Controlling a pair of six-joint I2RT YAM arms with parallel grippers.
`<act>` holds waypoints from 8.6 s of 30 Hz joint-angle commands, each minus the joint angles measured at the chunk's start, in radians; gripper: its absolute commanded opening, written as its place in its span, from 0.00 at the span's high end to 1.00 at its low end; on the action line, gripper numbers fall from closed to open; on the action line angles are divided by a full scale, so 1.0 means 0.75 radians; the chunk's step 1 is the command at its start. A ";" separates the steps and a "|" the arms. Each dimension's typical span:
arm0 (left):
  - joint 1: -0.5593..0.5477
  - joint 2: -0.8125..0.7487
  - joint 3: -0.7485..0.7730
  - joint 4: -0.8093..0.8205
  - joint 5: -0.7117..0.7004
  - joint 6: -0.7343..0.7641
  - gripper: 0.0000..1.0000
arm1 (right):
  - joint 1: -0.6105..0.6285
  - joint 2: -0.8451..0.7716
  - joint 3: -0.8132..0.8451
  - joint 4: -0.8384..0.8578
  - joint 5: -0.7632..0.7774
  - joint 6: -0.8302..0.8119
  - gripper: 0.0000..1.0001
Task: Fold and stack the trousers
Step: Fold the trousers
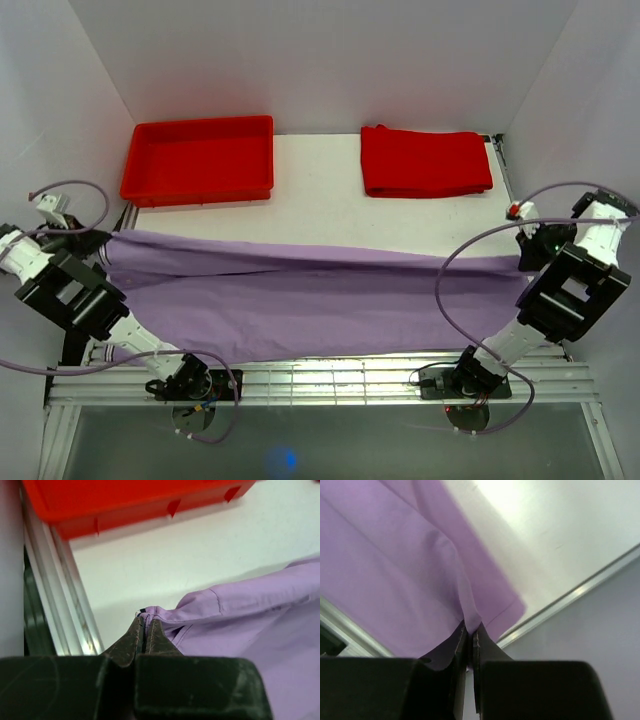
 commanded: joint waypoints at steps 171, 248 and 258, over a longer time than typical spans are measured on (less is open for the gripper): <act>-0.043 -0.243 -0.394 0.108 -0.529 1.117 0.47 | -0.200 -0.129 -0.384 0.345 0.330 -0.290 0.26; -0.630 -0.656 -1.130 0.276 -1.135 0.246 0.64 | 0.616 -0.244 -0.714 0.550 0.504 0.704 0.22; -0.772 -0.828 -0.733 -0.033 -0.476 0.303 0.37 | 0.673 -0.127 -0.188 0.341 0.072 0.919 0.50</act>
